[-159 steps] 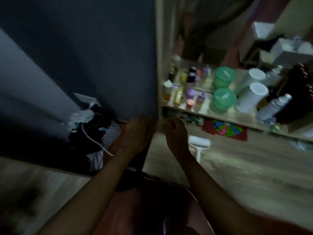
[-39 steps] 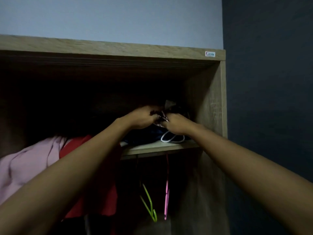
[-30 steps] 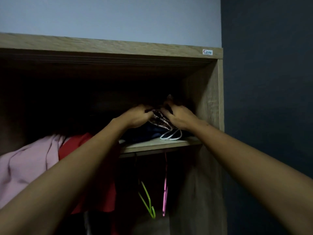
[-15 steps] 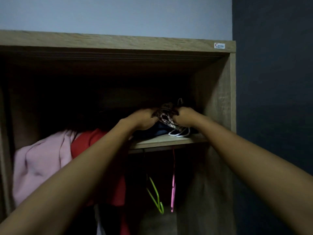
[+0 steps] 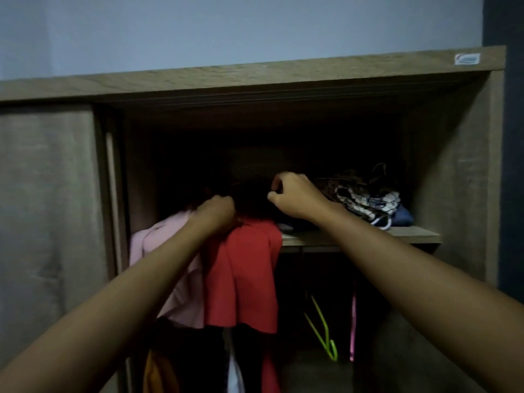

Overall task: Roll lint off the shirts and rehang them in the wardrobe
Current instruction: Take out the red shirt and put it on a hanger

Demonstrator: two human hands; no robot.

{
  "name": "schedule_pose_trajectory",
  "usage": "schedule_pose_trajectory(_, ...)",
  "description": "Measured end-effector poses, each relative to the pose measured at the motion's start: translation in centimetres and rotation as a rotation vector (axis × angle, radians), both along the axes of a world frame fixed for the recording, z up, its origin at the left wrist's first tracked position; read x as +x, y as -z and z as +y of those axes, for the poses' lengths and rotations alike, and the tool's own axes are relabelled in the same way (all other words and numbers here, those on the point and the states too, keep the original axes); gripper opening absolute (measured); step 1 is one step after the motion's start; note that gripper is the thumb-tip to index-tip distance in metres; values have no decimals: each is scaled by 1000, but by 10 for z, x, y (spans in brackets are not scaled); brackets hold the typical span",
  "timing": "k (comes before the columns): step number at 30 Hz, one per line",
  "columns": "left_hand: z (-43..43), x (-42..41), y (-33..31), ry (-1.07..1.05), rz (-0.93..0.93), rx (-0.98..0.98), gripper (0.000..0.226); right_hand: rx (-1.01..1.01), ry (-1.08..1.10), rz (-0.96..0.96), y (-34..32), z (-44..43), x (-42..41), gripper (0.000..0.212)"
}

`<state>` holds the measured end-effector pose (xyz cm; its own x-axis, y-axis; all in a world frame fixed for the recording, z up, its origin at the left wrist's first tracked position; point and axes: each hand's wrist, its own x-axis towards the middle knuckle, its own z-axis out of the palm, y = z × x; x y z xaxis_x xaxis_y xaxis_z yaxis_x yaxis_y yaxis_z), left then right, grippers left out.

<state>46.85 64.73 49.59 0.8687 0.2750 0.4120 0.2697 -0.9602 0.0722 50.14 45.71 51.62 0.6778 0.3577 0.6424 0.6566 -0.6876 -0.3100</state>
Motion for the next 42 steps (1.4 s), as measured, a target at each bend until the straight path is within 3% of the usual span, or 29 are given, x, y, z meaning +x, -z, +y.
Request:
schedule_pose_trajectory(3,-11,-5,9,103,-264,155,37,-1,-19,52,8,24,12,32)
schedule_pose_trajectory(6,-16,-20,19,231,-493,290,29,44,21,75,0,34,20,51)
schedule_pose_trajectory(10,-18,-37,48,640,-763,456,25,-44,49,162,-18,36,21,66)
schedule_pose_trajectory(15,-22,-55,83,815,-788,459,28,-194,65,269,-8,47,18,87)
schedule_pose_trajectory(19,-19,-59,92,841,-724,446,28,-188,125,165,5,55,19,63)
schedule_pose_trajectory(23,-6,-67,80,797,-584,231,43,-2,164,84,-6,45,23,49)
schedule_pose_trajectory(25,-2,-73,69,776,-653,13,41,183,165,37,-16,34,21,42)
schedule_pose_trajectory(28,8,-72,54,649,-760,-279,28,465,-11,-159,-20,13,-1,25)
schedule_pose_trajectory(31,18,-67,44,617,-744,-648,29,357,-287,-329,-8,-10,-34,23)
schedule_pose_trajectory(34,14,-65,42,604,-722,-929,40,13,-427,-250,19,-27,-51,23)
schedule_pose_trajectory(37,2,-62,47,513,-603,-804,47,-165,-351,-203,46,-32,-52,19)
schedule_pose_trajectory(40,-2,-59,49,479,-562,-587,51,-151,-327,-187,57,-28,-56,20)
schedule_pose_trajectory(42,-1,-61,47,488,-532,-547,47,-157,-336,-161,56,-27,-61,20)
